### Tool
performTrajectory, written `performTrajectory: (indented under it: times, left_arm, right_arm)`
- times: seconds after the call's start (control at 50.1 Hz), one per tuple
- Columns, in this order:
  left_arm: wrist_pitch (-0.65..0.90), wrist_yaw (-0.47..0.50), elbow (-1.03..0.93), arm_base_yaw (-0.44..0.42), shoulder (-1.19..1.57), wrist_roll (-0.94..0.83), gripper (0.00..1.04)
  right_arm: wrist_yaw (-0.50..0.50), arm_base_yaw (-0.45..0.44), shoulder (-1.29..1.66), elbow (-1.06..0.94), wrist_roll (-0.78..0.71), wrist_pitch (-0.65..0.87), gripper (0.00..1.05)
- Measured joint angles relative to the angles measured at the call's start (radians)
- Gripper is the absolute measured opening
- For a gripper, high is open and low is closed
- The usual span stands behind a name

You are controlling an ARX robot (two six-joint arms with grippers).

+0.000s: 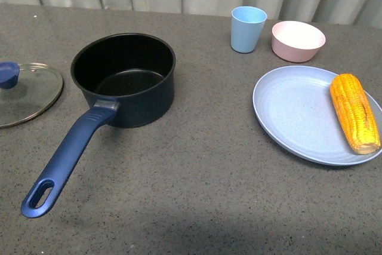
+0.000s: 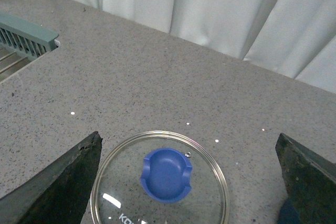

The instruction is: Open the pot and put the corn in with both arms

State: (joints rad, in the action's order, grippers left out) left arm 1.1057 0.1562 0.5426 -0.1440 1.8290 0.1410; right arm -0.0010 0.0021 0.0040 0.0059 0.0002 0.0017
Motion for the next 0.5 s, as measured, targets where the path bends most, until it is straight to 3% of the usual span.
performTrajectory:
  times: [0.12, 0.16, 0.26, 0.499]
  left_arm:
    - [-0.093, -0.014, -0.059, 0.021, -0.151, -0.001, 0.98]
    - [-0.075, -0.072, -0.088, 0.019, -0.19, -0.018, 0.95]
    - [0.064, -0.258, -0.167, 0.023, -0.275, -0.09, 0.75]
    - [0.024, -0.234, -0.343, 0.063, -0.488, -0.126, 0.25]
  right_arm:
    - [0.0, 0.0, 0.0, 0.0, 0.0, 0.0, 0.95]
    - [0.0, 0.0, 0.0, 0.0, 0.0, 0.0, 0.95]
    - [0.0, 0.0, 0.0, 0.0, 0.0, 0.0, 0.95]
    - [0.0, 0.0, 0.0, 0.0, 0.0, 0.0, 0.95]
